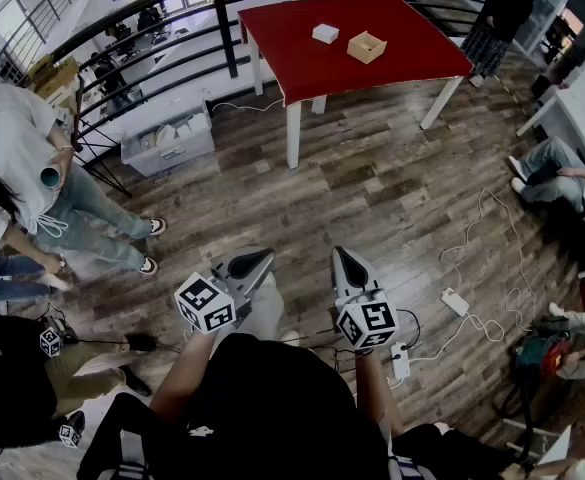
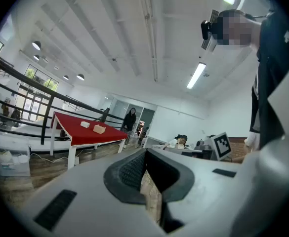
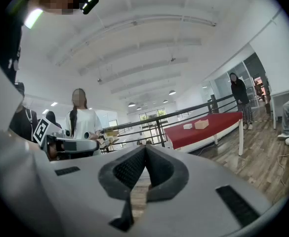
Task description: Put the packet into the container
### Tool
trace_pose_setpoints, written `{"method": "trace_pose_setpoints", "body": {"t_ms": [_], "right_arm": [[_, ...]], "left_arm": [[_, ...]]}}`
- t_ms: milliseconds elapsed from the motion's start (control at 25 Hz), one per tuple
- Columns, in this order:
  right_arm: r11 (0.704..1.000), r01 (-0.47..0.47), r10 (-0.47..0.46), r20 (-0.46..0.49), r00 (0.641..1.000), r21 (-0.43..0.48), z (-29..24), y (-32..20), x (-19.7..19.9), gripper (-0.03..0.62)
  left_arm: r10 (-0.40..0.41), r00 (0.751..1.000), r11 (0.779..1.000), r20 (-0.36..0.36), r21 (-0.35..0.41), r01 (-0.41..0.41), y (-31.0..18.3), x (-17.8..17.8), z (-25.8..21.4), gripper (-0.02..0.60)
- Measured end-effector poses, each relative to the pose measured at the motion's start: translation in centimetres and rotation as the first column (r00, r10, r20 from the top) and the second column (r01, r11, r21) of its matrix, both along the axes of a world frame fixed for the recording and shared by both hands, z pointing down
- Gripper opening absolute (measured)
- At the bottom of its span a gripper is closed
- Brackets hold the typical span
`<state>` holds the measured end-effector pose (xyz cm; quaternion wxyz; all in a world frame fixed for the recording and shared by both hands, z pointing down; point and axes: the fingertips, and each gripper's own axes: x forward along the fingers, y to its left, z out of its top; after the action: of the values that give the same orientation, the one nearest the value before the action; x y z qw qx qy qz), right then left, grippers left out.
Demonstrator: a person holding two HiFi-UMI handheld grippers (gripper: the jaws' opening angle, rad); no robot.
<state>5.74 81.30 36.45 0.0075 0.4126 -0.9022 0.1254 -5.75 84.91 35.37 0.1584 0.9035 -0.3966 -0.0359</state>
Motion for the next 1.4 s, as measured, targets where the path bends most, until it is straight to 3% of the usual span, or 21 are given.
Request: {"method": "trace_pose_setpoints", "body": {"t_ms": [240,800,1400], "right_arm": [[1.0,-0.009,0.009,-0.018,1.0,-0.01,1.8,-5.6,-1.5,0.02],[0.997,-0.072,0.071,-0.066,0.995,0.0,-1.0,-27.5,-8.0,0.02],[0.992,-0.128,0.126,-0.079,0.989,-0.017,0.4,-41.3,-9.9,0.021]], "left_arm": [[0.001,1.0,1.0,-0.013,0.002,-0.001,-6.4,-1.9,1.5,0.009],[0.044,0.994,0.999,-0.095,-0.012,-0.045,-29.0,-8.9,0.0,0.009],[0.096,0.991,0.994,-0.096,-0.041,-0.1,-43.1,-11.3,2.2,0.009]]}}
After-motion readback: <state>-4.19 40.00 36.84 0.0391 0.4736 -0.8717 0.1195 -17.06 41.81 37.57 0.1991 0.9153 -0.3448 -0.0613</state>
